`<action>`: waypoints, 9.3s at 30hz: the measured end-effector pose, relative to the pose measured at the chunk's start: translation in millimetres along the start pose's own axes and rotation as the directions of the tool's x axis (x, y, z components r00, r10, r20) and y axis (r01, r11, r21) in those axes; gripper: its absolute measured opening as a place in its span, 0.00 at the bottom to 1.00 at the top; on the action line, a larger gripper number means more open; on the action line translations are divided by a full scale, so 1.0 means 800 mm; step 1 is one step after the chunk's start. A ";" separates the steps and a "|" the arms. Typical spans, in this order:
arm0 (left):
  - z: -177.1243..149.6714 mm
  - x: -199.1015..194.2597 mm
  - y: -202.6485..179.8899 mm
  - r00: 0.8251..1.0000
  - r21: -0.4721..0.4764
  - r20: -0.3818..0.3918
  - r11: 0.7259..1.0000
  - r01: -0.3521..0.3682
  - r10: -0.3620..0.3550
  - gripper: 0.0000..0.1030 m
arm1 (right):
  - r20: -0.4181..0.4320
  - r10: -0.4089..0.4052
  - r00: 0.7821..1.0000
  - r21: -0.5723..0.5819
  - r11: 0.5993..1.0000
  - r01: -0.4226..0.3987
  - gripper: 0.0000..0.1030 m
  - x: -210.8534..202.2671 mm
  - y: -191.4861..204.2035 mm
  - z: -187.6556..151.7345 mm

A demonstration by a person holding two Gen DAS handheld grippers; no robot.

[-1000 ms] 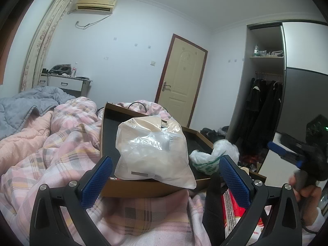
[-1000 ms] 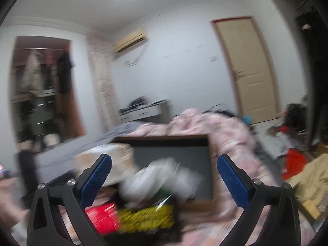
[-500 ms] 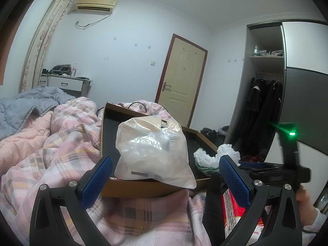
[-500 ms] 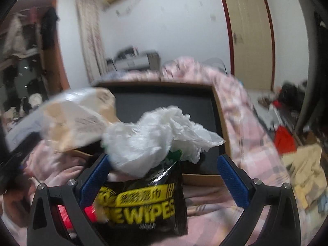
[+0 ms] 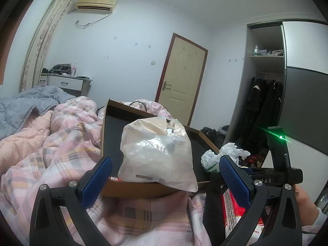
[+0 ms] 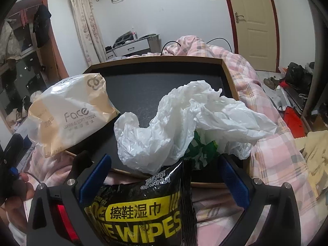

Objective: Organize soft objects

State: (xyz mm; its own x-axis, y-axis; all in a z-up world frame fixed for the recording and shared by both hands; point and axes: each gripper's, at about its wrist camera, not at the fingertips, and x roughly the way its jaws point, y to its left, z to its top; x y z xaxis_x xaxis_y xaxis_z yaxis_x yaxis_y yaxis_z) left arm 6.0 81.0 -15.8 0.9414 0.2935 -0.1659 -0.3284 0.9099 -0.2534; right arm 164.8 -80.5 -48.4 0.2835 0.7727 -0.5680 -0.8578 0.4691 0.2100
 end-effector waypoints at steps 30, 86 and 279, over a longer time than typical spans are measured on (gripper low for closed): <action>0.000 0.000 0.000 1.000 0.001 0.001 1.000 0.000 0.000 1.00 | -0.008 0.007 1.000 0.004 1.000 -0.007 1.00 0.002 0.003 0.002; -0.001 -0.037 -0.098 0.894 0.347 -0.337 0.843 0.410 -0.296 1.00 | 0.186 0.019 0.982 -0.032 0.999 -0.013 1.00 -0.042 0.013 0.001; -0.005 0.024 -0.025 0.997 0.085 0.047 0.994 0.063 -0.067 1.00 | 0.337 0.025 0.941 -0.087 0.996 0.005 0.95 -0.067 0.022 -0.015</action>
State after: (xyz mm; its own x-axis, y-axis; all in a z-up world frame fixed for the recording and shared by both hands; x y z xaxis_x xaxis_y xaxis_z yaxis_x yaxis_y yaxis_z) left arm 30.0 67.4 -17.4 0.9639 0.2455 -0.1034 -0.2609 0.9481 -0.1817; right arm 129.2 -118.4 -23.6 0.3900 0.8829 -0.2615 -0.8904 0.4340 0.1373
